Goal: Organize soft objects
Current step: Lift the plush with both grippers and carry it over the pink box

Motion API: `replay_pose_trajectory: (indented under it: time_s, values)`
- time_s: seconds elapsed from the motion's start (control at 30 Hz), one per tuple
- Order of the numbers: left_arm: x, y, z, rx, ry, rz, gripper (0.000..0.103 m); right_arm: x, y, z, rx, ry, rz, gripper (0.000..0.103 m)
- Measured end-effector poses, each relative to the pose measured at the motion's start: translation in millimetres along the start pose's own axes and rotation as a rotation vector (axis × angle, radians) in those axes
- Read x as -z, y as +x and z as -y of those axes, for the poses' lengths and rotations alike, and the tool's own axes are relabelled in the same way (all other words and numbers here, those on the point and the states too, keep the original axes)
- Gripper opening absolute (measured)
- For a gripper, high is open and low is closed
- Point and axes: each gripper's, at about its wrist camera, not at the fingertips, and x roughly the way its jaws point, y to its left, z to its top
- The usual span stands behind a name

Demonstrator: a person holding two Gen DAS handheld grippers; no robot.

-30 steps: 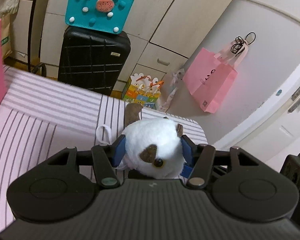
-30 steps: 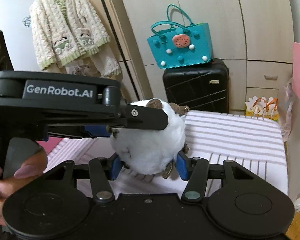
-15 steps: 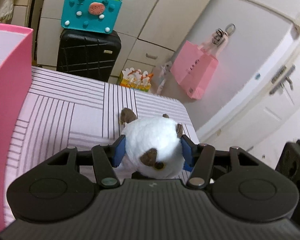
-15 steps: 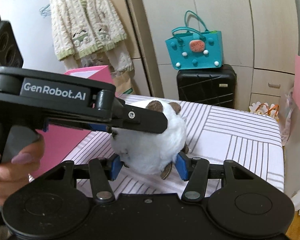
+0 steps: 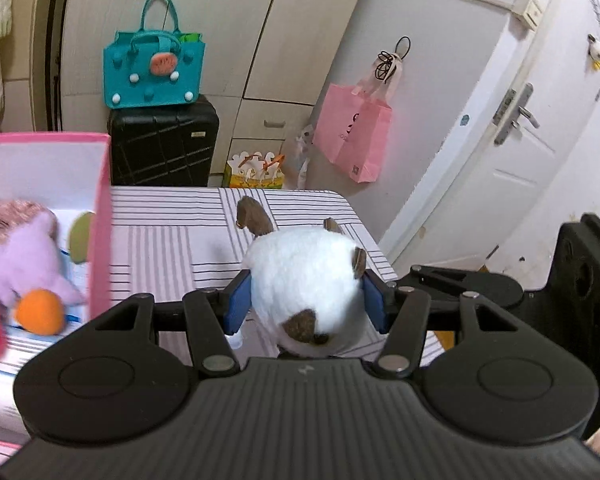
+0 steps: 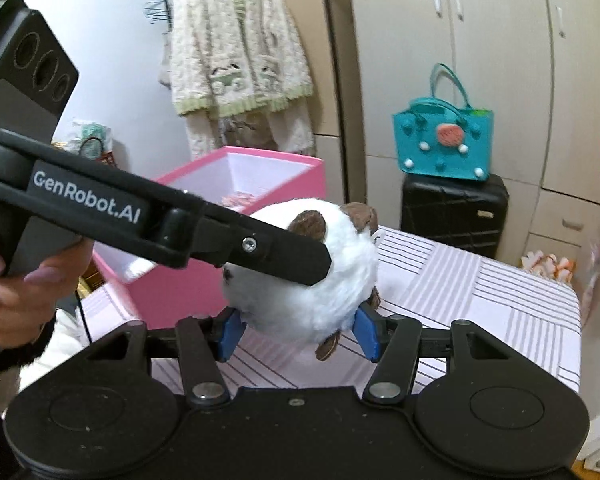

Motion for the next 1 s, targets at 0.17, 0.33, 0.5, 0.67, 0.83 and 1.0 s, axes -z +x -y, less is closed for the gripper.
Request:
replay_pose_trajectory:
  time_s: [0.17,0.33,0.5,0.67,0.83,1.0]
  values:
    - [-6.0,-35.8,-19.4,0.007,-0.001,0.034,0.056,-18.5,-0.6,-22.3,-0.04,-0.036,0.022,0.064]
    - [-13.9,-75.7,-39.9,0.009,-0.005,0.087,0.057,-44.4,1.2,-46.4,-0.088,-0.095,0.046,0.064]
    - [-22.9,-110.7,-53.0,-0.028,0.01,0.106,0.057,-69.8,6.2,-63.2,-0.165,-0.126,0.037,0.064]
    - [-28.6,-136.3,-69.9,-0.075,0.01,0.12,0.057,-91.7,21.6,-77.5,-0.248,-0.129,0.012,0.064]
    - [-24.5,-147.3,-95.7,-0.117,-0.025,0.112,0.058,-103.4,50.1,-95.8,-0.296,-0.141,-0.047,0.063]
    - [-23.2,-143.5,-127.9,-0.14,-0.089,0.098,0.058,-108.5,78.6,-111.3,-0.29,-0.182,-0.087,0.063]
